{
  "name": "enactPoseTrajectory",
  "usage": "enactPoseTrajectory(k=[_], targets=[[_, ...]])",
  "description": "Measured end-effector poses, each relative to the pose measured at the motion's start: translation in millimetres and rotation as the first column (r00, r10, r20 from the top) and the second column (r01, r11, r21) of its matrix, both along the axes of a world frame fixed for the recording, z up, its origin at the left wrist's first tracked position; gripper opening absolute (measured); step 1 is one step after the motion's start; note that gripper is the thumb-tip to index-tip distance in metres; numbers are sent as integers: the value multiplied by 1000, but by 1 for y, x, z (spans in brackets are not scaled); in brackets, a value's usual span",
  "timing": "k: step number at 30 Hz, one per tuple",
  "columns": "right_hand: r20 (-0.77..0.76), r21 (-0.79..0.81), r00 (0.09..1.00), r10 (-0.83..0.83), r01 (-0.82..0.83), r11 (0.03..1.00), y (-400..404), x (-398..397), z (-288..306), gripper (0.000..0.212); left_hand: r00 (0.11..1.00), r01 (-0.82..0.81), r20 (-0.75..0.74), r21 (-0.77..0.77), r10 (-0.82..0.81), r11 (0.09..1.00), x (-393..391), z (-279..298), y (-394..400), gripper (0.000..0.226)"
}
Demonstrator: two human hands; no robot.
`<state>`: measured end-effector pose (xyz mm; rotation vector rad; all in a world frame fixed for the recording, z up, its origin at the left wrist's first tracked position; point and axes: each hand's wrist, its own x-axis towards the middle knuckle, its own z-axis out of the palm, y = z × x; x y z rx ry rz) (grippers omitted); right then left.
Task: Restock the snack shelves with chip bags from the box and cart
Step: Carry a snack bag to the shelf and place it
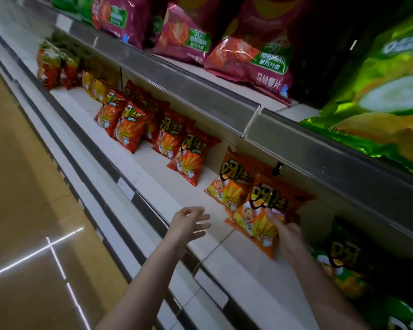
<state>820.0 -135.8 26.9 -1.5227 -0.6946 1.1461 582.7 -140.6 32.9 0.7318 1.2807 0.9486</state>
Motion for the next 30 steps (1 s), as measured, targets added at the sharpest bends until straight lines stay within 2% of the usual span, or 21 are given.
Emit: enactPoseTrajectory(k=[2, 5, 8, 12, 16, 18, 20, 23, 26, 30], targets=[[-42, -76, 998, -54, 51, 996, 5, 7, -7, 59, 1000, 6, -9, -11, -6, 1000, 4, -2, 3, 23], [-66, -93, 993, -99, 93, 991, 9, 8, -12, 65, 1000, -11, -3, -24, 11, 1000, 8, -3, 4, 23], [-27, -114, 996, -84, 81, 990, 10, 9, -16, 78, 1000, -21, 22, -44, 22, 999, 12, -4, 5, 23], [122, -161, 989, -88, 108, 981, 11, 9, -18, 67, 999, -19, 42, -58, 22, 998, 12, -3, 5, 24], [313, -72, 938, -150, 181, 981, -9, -8, -15, 74, 998, -9, 59, -50, 12, 999, 8, 0, 4, 24], [424, 71, 876, -230, 221, 973, -25, -18, -16, 57, 997, -10, 74, -41, 13, 999, 1, 5, 3, 23], [427, 160, 860, -280, 233, 959, -36, -30, -16, 30, 995, -32, 92, -22, 33, 999, -10, 10, 2, 23], [298, 135, 938, -176, 141, 981, -36, -57, -16, 30, 986, -102, 134, 2, 101, 995, -36, 18, 1, 22], [255, 107, 965, 57, -86, 991, -31, -103, -10, 14, 971, -186, 159, 29, 180, 982, -66, 28, -10, 19], [97, 85, 914, 394, -402, 912, -38, -188, 4, 12, 926, -343, 192, 62, 326, 937, -112, 38, -46, 14]])
